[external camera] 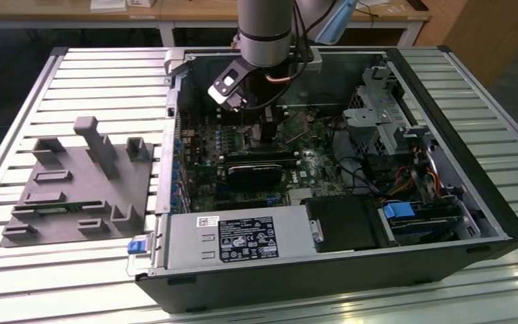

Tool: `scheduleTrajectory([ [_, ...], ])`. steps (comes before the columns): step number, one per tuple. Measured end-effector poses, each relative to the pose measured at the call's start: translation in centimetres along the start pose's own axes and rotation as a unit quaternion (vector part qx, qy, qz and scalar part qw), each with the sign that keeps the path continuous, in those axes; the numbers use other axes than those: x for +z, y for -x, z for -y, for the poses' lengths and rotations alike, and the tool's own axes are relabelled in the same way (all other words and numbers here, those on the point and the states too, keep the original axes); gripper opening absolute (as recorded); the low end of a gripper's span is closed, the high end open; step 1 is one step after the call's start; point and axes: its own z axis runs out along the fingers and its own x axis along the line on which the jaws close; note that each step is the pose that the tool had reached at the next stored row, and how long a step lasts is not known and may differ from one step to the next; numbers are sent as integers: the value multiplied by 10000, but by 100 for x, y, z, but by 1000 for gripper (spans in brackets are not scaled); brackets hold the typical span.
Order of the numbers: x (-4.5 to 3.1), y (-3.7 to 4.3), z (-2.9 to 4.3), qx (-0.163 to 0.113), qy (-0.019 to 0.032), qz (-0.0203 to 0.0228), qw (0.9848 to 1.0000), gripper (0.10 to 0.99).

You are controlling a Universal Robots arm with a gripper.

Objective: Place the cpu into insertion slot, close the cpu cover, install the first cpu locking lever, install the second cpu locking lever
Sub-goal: 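Place the cpu into insertion slot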

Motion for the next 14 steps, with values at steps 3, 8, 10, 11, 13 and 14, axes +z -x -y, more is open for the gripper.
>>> scheduleTrajectory([
  [3,31,-2,7,-4,0,0,10000,537],
  [8,70,-14,11,-3,0,0,10000,537],
  [10,84,-20,12,-3,0,0,10000,537],
  [11,92,-22,12,-4,0,0,10000,537],
  [13,109,-27,14,-4,0,0,10000,537],
  [14,116,-30,15,-3,0,0,10000,537],
])
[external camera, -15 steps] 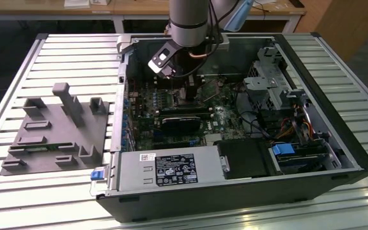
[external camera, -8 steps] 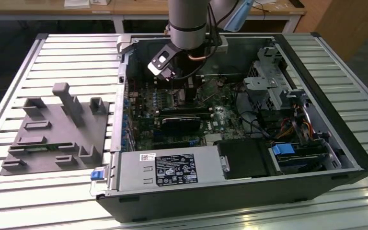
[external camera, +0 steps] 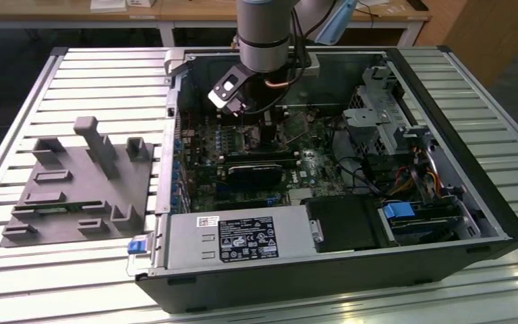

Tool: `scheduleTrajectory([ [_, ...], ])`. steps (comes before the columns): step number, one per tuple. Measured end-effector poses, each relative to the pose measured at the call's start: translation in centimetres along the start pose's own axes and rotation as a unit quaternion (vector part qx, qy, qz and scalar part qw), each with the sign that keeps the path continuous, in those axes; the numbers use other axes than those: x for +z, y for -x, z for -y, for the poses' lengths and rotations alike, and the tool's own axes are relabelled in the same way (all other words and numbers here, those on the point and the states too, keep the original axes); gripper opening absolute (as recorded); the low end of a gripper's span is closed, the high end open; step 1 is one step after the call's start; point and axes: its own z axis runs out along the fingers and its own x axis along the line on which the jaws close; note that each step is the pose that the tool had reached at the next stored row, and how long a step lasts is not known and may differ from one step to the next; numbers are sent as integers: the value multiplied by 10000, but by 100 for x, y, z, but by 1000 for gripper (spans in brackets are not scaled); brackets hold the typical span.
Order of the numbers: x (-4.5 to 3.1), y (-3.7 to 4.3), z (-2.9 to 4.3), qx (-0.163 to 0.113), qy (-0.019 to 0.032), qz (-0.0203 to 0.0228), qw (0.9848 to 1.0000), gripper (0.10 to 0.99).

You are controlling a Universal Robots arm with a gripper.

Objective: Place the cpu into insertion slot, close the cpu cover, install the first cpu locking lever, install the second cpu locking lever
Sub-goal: 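Place the cpu into insertion slot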

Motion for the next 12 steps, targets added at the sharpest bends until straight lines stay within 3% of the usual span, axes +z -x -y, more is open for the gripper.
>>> scheduleTrajectory([
  [12,70,-51,7,1,0,0,10000,537],
])
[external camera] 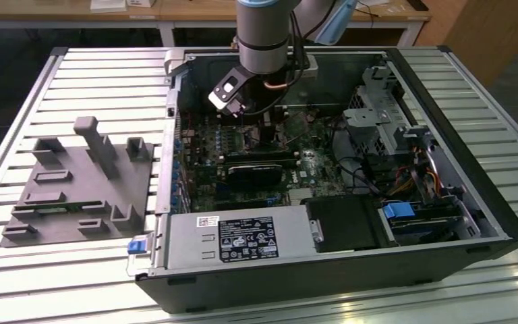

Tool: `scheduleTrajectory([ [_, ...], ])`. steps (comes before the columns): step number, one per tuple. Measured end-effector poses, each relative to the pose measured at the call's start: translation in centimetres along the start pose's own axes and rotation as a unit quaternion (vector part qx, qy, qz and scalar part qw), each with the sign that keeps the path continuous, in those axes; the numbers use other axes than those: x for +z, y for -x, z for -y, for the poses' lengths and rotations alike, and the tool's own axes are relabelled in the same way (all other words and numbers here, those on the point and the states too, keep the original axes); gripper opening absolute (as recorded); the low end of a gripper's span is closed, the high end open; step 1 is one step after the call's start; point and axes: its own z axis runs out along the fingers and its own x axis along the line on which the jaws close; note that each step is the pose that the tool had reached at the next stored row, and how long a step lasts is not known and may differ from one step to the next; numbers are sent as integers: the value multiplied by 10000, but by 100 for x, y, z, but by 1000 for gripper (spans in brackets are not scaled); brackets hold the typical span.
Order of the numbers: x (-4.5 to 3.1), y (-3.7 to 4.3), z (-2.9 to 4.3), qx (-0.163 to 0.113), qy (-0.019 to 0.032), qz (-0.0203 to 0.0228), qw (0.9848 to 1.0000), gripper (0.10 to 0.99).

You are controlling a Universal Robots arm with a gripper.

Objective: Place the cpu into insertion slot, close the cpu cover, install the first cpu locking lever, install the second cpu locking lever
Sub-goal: 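Place the cpu into insertion slot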

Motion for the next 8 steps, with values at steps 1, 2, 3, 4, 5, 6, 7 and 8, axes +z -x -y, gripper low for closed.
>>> scheduleTrajectory([
  [1,7,-2,1,0,0,0,10000,537],
  [2,14,-4,2,0,0,0,10000,537],
  [3,19,-5,3,0,0,0,10000,537],
  [4,20,-5,4,-1,0,1,10000,537],
  [5,20,-5,4,-1,-1,1,10000,537],
  [6,20,-5,4,0,-1,1,10000,537],
  [7,20,-5,5,0,-1,1,10000,537],
  [8,21,-5,5,0,0,0,10000,537],
])
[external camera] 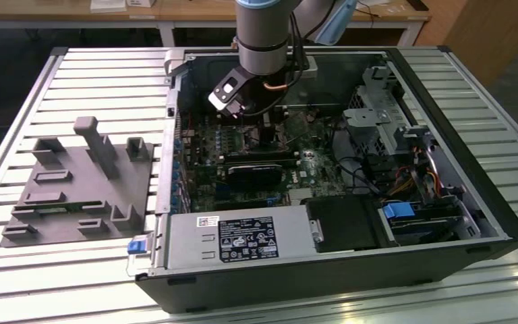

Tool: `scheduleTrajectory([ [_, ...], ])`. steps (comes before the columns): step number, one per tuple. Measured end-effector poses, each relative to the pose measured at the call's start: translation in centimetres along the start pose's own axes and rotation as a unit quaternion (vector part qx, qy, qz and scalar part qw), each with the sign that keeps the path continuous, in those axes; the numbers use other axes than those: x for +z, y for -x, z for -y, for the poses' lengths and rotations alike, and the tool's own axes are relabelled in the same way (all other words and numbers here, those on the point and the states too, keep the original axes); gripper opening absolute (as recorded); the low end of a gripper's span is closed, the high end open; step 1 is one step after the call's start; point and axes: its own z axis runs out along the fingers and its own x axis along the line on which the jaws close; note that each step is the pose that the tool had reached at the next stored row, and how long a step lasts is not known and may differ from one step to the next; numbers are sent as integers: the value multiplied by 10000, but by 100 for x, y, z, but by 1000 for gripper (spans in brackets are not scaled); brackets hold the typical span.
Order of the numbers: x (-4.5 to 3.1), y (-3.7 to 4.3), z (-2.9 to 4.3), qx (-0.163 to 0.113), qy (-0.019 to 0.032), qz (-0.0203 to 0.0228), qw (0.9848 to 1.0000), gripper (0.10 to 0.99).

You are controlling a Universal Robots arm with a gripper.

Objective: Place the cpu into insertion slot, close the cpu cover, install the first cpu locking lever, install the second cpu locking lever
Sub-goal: 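Place the cpu into insertion slot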

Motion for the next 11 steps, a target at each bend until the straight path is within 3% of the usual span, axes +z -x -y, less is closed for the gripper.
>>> scheduleTrajectory([
  [5,0,0,1,0,0,0,10000,549],
  [6,0,0,1,0,0,0,10000,612],
  [11,0,0,3,0,0,0,10000,612],
])
